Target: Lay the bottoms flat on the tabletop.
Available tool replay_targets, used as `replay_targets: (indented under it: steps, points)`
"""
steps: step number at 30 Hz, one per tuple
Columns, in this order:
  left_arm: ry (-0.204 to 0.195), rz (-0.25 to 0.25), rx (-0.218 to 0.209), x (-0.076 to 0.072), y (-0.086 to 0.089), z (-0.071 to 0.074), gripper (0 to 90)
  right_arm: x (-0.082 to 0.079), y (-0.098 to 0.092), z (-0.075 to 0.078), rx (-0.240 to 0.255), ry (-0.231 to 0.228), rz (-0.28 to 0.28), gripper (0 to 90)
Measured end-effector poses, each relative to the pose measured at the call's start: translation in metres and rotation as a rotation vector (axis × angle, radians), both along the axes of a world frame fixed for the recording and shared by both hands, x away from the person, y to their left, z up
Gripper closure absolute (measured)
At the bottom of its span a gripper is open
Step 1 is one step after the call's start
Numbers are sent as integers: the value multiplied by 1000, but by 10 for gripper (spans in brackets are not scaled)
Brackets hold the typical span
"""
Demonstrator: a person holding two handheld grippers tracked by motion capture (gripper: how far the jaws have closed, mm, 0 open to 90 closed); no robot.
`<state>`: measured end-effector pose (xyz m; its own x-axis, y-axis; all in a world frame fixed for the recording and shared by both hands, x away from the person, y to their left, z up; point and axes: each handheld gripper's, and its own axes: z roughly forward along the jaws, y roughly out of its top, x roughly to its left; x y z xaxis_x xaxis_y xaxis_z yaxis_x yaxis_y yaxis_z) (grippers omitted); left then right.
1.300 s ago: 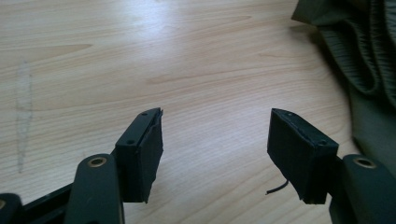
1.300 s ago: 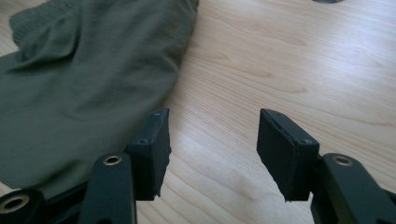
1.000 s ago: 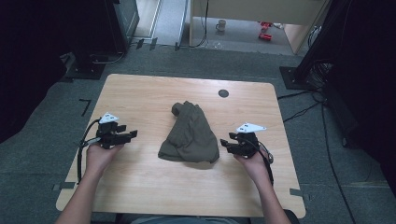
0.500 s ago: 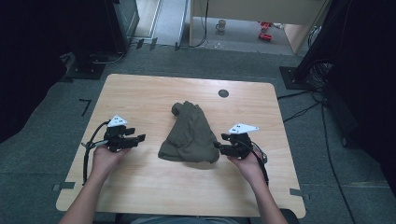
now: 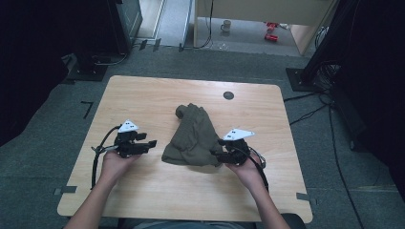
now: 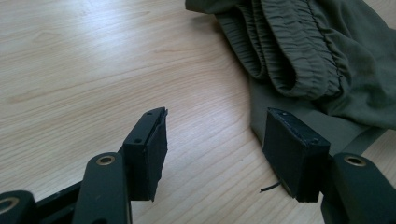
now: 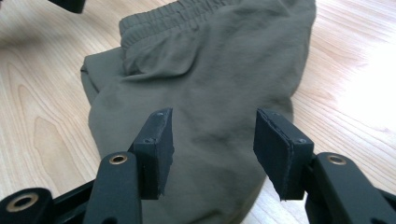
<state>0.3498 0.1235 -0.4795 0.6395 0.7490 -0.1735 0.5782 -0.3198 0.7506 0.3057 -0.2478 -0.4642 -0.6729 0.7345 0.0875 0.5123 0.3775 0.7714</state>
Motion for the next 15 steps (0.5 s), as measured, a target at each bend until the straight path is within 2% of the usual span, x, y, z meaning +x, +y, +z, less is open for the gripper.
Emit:
replay_targets:
  steps: [6,15]
  points:
    - [9,-30,4,-1,-10,-4,395,-2,8,-2,-7,3,26,467]
    - [15,-68,2,-3,-25,-10,397,1,31,-8,-23,11,69,461]
